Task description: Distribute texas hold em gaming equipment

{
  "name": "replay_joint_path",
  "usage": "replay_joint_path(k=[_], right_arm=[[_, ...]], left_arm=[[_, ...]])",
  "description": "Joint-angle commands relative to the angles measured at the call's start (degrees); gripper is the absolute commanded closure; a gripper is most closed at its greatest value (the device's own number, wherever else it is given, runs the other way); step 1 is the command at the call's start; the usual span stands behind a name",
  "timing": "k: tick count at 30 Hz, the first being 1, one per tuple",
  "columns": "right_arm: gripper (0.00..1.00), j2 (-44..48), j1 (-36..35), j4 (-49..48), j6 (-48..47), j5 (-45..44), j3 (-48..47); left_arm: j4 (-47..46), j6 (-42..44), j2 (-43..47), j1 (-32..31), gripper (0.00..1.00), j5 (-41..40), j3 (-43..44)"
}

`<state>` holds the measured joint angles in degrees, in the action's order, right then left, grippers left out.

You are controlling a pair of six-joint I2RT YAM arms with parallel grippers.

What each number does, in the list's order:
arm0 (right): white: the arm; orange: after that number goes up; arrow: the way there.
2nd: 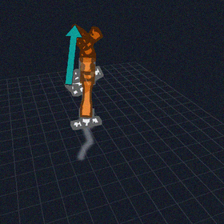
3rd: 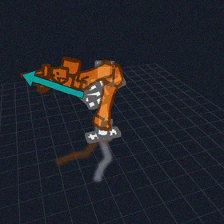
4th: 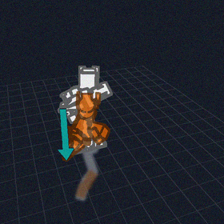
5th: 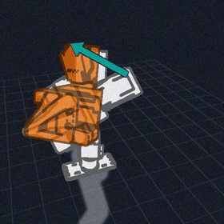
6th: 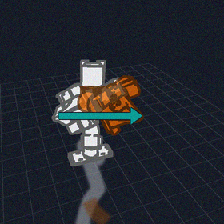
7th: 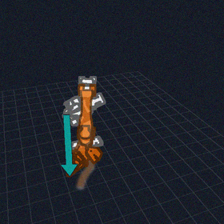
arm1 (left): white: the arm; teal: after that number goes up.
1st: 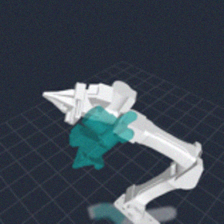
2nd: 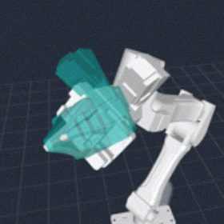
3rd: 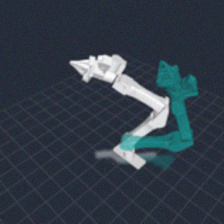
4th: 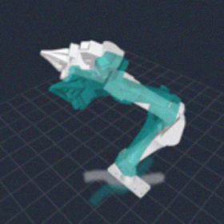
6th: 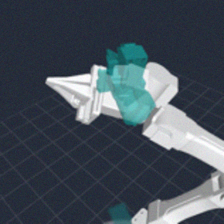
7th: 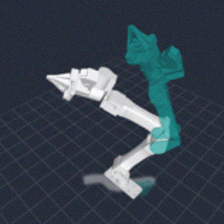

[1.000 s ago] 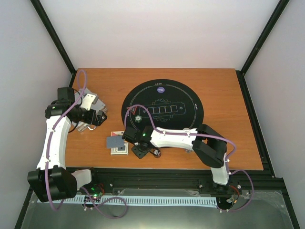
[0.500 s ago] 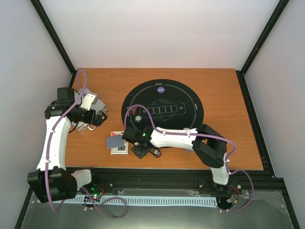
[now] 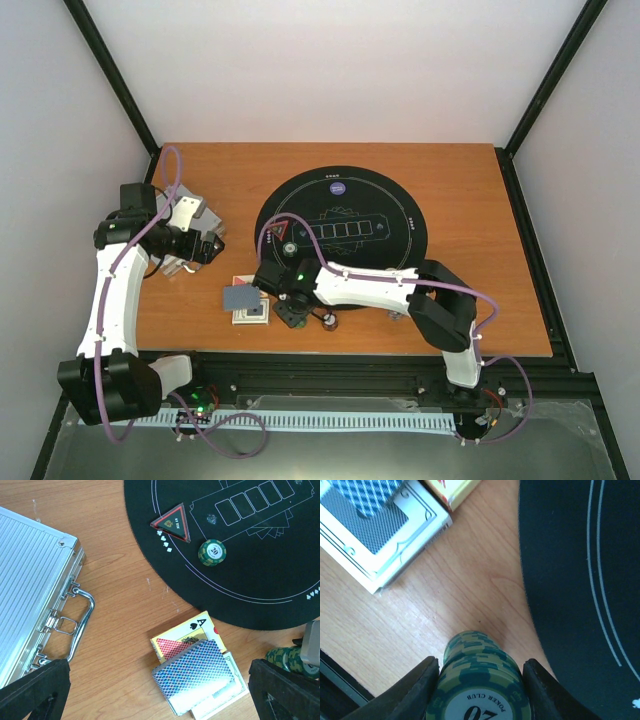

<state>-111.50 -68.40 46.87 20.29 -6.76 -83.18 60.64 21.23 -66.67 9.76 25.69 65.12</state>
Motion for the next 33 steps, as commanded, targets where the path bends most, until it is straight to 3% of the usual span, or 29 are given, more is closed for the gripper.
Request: replay_joint_path(k=[1, 5, 9, 14, 19, 25, 33], right_arm=[[0.90, 3.2, 0.4, 2.9, -1.4, -2.7, -4.6], [0.90, 3.6, 4.6, 5.7, -3.4, -4.3, -8.5], [0.89, 2.1, 13.7, 6.4, -7.4, -4.5, -13.4], [0.88, -6.5, 26.1, 5.4, -11.4, -5.4, -23.3], [0.89, -20.3, 35.4, 7.8, -12.8, -5.2, -40.4], [0.87, -34.4, 40.2, 8.7, -13.3, -1.6, -57.2], [0.85, -39.7, 40.4, 4.5, -11.9, 3.1, -56.7]], left_arm=[[0.6, -0.6, 0.3, 0.4, 0.00, 0.2, 2.2], [0.7, -0.7, 0.2, 0.4, 0.00, 0.0, 2.4], [1.0, -0.8, 0.0, 0.4, 0.00, 0.6, 2.7], [1.7, -0.8, -1.1, 0.4, 0.00, 2.5, 3.7], [2.0, -0.4, -2.6, 0.4, 0.00, 2.8, 5.2], [2.0, 0.3, -3.8, 0.4, 0.00, 3.1, 5.7], [1.5, 0.4, -5.3, 0.4, 0.00, 3.5, 6.3]])
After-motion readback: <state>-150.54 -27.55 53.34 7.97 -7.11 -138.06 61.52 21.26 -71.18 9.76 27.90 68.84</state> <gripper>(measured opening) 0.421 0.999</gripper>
